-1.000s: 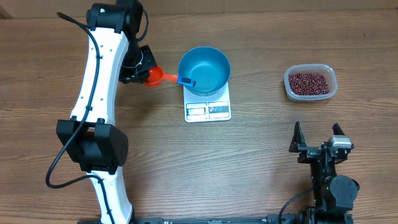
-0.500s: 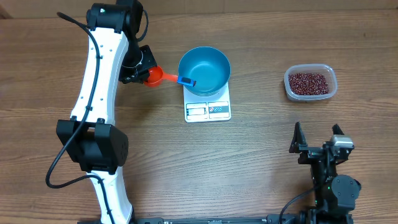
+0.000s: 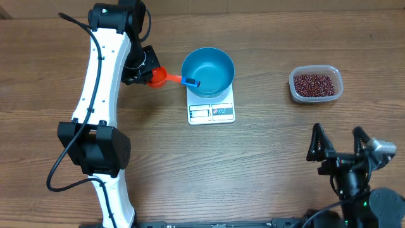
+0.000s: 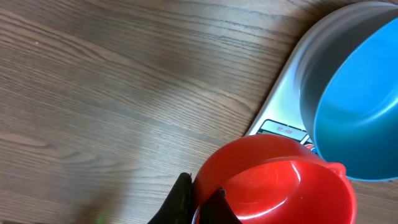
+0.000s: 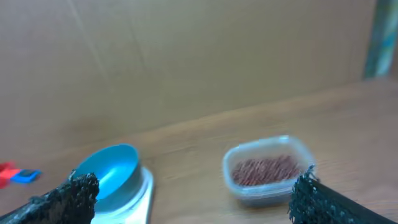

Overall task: Scoop item into bowl and weigh 150g on scale
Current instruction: 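Move the right gripper toward the scoop handle held by left gripper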

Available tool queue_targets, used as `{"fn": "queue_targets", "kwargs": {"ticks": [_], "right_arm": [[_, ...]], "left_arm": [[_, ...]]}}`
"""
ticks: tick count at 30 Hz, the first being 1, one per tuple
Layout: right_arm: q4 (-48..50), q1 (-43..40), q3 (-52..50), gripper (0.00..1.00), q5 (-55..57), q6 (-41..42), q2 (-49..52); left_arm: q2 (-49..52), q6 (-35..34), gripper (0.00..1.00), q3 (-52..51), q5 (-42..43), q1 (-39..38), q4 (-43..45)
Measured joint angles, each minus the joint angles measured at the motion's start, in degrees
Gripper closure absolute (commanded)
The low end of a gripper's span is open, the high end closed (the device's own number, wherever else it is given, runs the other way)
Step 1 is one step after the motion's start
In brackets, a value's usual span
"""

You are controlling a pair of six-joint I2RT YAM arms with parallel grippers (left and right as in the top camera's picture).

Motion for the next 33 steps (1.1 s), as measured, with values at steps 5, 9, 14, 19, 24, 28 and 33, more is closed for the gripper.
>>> {"fn": "queue_targets", "kwargs": {"ticks": [5,9,14,19,24,28,33], "right_arm": [[-3.72,0.00,6.27,0.00,-6.43,2.08,12.57],[-5.55,0.00,10.69,0.00,-12.13,4.61,22.95],[-4.92,0.00,14.38,0.00,-20.15,9.81,35.06],[1.16,0.00,14.75,0.00,-30.49,16.61,45.42],[5.42,0.00,14.75,0.00,-35.89,25.81,53.11],[5.73,0.00,14.75,0.00,-37.66,29.97,56.65],[7.39,0.00,14.75,0.00,-38.93,31.91,57.59]], "left_arm": [[0.00,0.00,0.96,0.00,0.39,0.00,0.17],[0.00,0.00,0.96,0.00,0.50,0.00,0.17],[0.00,-0.02,0.96,0.00,1.84,-0.76,0.76],[0.00,-0.09,0.96,0.00,3.63,-3.13,2.78],[0.00,-0.17,0.96,0.00,4.94,-6.71,5.49],[0.00,-1.64,0.96,0.02,5.64,-10.01,7.13],[0.00,-5.95,0.96,0.00,6.03,-13.46,7.76]]}}
